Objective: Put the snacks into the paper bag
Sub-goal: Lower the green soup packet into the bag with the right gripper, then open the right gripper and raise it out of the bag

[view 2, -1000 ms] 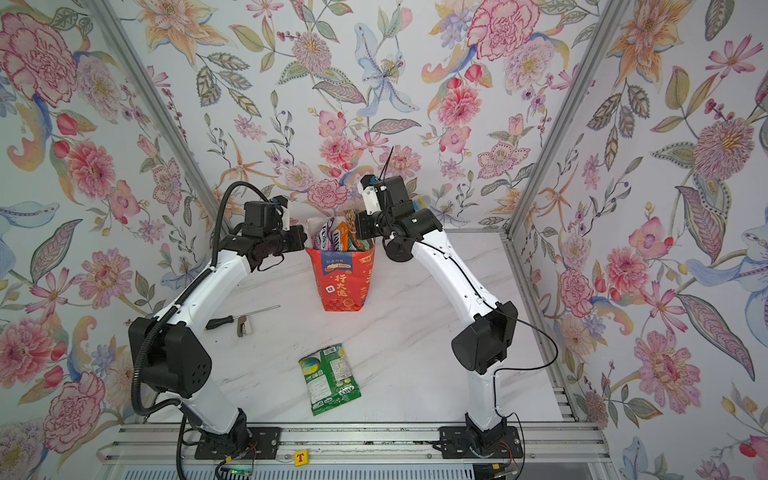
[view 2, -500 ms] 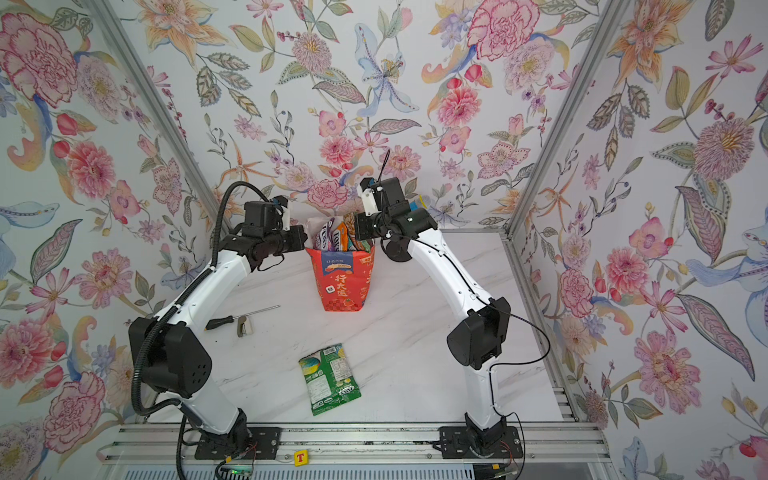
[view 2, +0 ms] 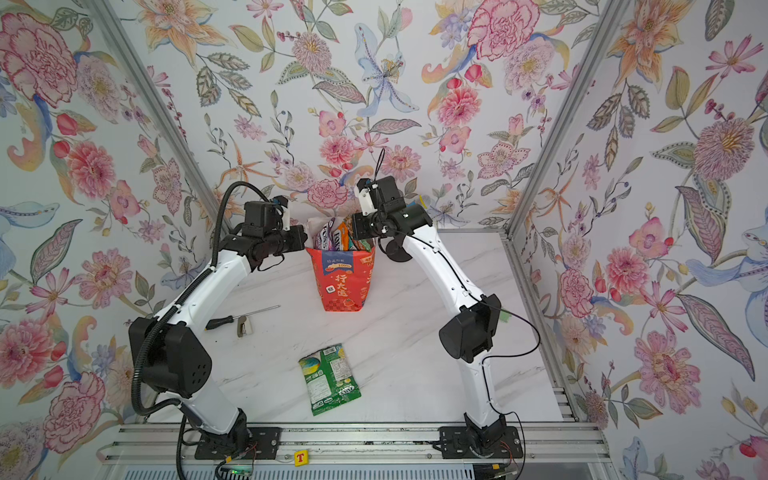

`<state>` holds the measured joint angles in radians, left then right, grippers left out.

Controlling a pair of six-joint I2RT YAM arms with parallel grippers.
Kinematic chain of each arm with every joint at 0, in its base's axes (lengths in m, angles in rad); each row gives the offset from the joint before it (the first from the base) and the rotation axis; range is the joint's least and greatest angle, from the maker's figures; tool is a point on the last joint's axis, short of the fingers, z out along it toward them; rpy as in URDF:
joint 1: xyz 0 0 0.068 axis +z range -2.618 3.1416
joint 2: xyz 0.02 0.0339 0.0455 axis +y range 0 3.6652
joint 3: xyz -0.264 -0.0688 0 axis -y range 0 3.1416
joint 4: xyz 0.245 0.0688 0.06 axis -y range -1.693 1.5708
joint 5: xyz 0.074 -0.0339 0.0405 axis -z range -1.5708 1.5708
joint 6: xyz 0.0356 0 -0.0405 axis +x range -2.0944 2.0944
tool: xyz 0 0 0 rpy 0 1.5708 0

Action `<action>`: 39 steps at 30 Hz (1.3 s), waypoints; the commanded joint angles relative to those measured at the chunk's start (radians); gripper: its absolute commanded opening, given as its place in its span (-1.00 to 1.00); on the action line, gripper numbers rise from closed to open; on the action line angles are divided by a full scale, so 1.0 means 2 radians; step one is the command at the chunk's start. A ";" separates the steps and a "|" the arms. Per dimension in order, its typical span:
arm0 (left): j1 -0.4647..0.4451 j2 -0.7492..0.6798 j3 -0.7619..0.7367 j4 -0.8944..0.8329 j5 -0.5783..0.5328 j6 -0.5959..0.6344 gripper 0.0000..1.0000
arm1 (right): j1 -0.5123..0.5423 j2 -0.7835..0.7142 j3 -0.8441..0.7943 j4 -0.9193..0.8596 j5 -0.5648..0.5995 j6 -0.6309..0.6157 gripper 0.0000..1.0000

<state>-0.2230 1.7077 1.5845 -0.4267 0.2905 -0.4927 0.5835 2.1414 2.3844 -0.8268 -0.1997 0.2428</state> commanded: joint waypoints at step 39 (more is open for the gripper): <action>0.000 -0.002 0.009 0.011 0.004 0.012 -1.00 | 0.018 0.040 0.068 -0.026 0.092 -0.023 -0.21</action>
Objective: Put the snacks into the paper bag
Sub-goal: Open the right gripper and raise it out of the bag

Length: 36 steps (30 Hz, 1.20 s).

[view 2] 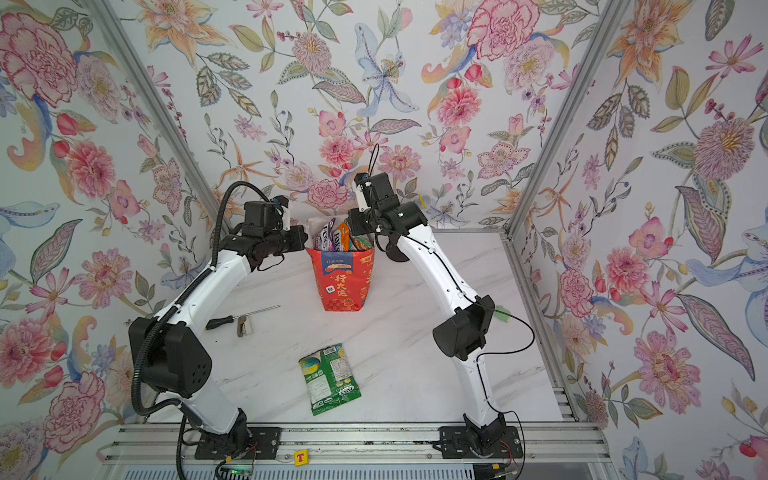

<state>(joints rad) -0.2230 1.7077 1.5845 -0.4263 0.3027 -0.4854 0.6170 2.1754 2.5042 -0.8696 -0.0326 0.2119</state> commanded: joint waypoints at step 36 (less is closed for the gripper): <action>0.000 0.001 0.001 0.024 0.013 0.003 -1.00 | 0.010 -0.054 0.033 0.026 -0.045 0.008 0.10</action>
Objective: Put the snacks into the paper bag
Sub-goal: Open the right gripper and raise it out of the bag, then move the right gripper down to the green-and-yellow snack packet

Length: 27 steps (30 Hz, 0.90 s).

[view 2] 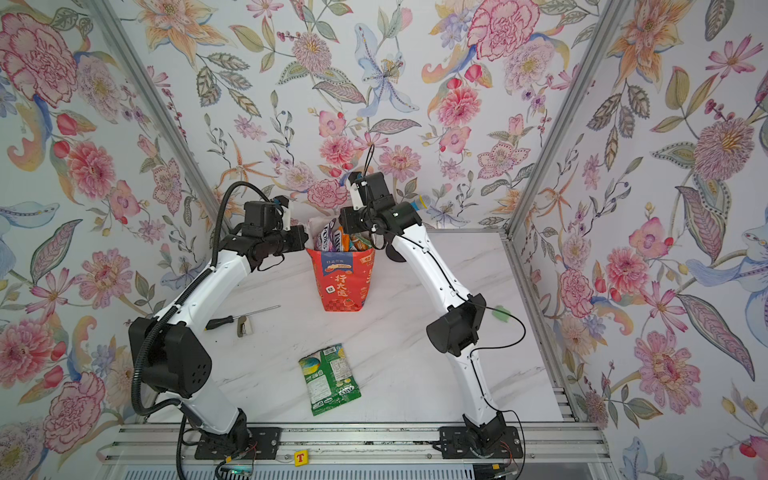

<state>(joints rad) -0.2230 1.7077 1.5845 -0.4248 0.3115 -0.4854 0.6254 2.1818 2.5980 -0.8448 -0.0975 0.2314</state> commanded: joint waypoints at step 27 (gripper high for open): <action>0.000 0.002 0.023 -0.010 -0.020 0.025 -1.00 | 0.101 -0.399 -0.879 0.332 -0.137 0.206 0.36</action>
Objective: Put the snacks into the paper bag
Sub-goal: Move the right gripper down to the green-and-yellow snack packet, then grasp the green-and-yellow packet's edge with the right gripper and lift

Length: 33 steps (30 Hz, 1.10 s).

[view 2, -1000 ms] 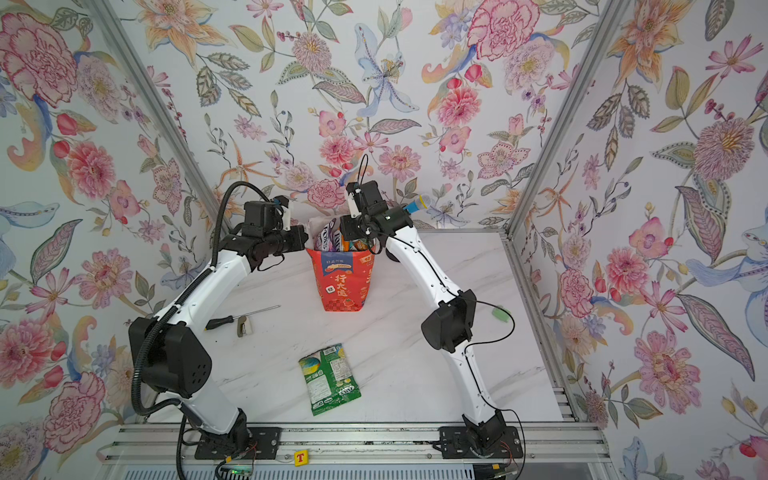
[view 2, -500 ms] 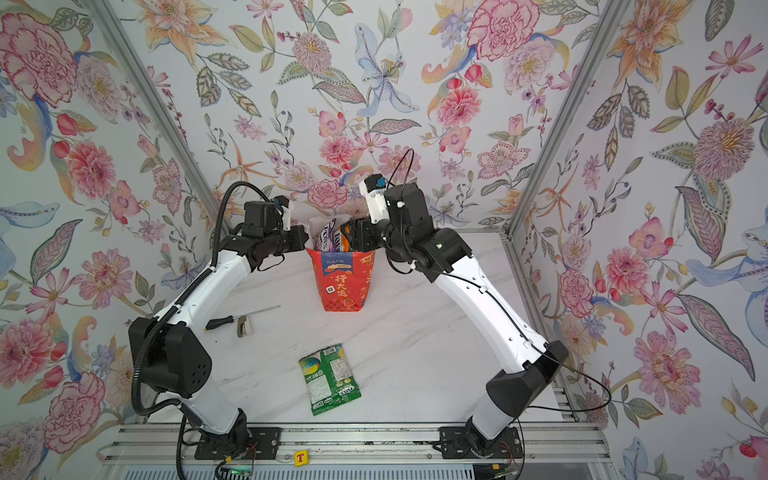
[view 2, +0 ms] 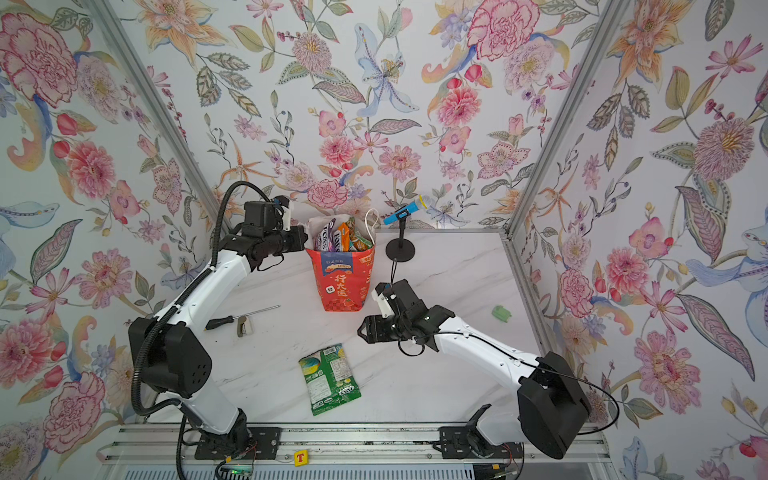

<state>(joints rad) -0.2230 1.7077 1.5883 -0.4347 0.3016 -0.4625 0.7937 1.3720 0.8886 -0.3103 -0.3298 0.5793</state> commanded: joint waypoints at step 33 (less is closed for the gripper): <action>0.002 0.008 0.028 -0.027 -0.020 0.016 -1.00 | 0.045 0.294 0.087 0.207 -0.133 -0.031 -0.87</action>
<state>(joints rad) -0.2230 1.7153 1.6157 -0.4789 0.2825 -0.4519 0.8841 1.9511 1.0527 0.0765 -0.5869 0.5003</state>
